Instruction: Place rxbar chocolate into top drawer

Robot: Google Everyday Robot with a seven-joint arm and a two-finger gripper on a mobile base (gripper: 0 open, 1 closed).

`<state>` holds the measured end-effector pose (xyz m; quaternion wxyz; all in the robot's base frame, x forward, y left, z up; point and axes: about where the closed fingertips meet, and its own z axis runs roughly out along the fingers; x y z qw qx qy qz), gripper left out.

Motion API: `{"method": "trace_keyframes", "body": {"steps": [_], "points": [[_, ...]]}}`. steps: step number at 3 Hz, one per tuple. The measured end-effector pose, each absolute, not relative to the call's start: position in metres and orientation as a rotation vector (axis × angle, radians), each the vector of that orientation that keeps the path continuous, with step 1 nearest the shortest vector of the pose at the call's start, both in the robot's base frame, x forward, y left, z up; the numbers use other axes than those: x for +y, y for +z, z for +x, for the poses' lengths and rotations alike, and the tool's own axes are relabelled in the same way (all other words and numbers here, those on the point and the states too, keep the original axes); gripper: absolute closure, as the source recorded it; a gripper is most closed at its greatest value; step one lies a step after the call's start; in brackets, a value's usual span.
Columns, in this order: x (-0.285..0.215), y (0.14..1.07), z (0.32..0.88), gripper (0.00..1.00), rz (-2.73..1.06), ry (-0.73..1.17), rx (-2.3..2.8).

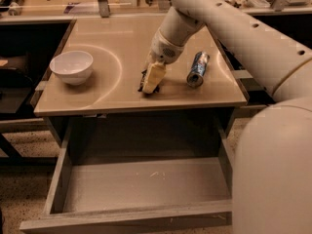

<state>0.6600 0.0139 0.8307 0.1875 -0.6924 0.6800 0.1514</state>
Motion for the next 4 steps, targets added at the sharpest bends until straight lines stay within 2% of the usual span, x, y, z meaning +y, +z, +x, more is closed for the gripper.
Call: {"method": "trace_keyframes", "body": {"steps": [1,3,4], "points": [[0.014,0.825,0.619,1.0,-1.927,0.444,1.93],[0.012,0.828,0.599,1.0,-1.927,0.456,1.962],[0.008,0.836,0.557,1.0,-1.884,0.471,2.036]]}}
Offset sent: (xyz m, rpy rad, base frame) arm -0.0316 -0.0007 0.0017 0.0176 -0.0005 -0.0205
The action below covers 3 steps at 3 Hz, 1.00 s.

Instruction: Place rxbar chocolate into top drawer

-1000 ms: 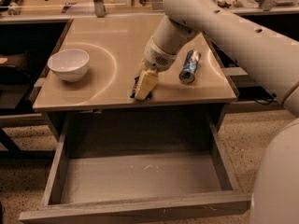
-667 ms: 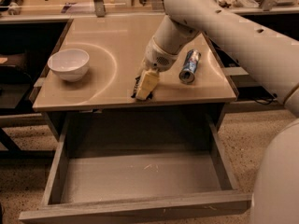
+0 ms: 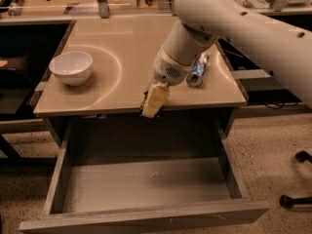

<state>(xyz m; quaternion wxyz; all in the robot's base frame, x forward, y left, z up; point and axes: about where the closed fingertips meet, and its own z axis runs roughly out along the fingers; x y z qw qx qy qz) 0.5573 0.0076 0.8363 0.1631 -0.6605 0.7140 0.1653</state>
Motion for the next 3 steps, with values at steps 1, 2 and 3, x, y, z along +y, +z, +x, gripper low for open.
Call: {"method": "trace_keyframes", "body": {"steps": [1,2,3], "points": [[0.006,0.835,0.506,1.0,-1.842,0.471,2.126],[0.009,0.817,0.464,1.0,-1.756,0.525,2.191],[0.007,0.807,0.457,1.0,-1.755,0.531,2.208]]}}
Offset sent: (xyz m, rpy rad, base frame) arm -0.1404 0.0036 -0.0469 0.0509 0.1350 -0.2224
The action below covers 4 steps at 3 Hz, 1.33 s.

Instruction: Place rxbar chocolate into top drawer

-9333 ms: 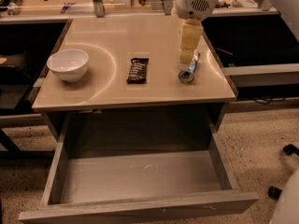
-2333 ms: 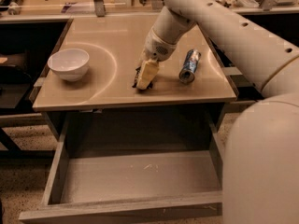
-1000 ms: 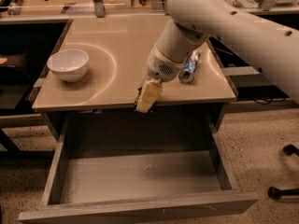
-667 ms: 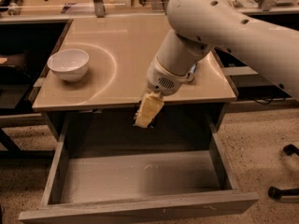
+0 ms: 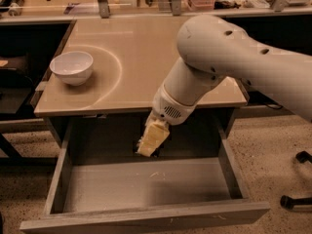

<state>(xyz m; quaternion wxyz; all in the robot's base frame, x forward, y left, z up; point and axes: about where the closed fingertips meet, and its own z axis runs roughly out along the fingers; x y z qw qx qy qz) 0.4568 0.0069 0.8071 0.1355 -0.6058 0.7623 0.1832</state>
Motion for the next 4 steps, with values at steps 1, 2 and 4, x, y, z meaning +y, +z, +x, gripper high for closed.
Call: {"method": "trace_keyframes", "body": {"steps": [1,2,4], "points": [[0.009,0.803,0.454,1.0,-1.749,0.555,2.207],[0.022,0.763,0.446,1.0,-1.709,0.686,2.199],[0.045,0.698,0.467,1.0,-1.642,0.805,2.143]]}}
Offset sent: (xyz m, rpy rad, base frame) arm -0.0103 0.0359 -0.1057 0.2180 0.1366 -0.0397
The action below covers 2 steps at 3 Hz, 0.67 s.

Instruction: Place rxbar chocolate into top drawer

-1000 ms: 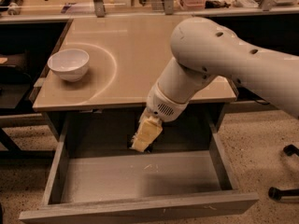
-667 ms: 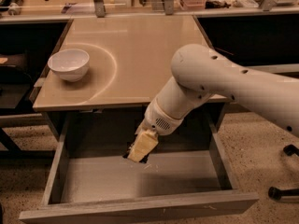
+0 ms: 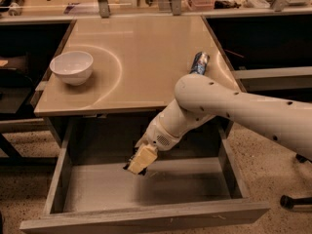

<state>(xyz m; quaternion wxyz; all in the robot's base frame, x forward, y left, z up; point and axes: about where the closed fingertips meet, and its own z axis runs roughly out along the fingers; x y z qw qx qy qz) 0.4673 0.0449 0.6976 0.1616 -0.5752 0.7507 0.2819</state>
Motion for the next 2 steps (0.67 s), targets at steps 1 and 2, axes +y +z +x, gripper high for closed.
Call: {"method": "trace_keyframes", "body": {"steps": [1,2], "points": [[0.045,0.697,0.467,1.0,-1.642,0.805,2.143],[0.05,0.672,0.469,1.0,-1.59,0.808,2.171]]}}
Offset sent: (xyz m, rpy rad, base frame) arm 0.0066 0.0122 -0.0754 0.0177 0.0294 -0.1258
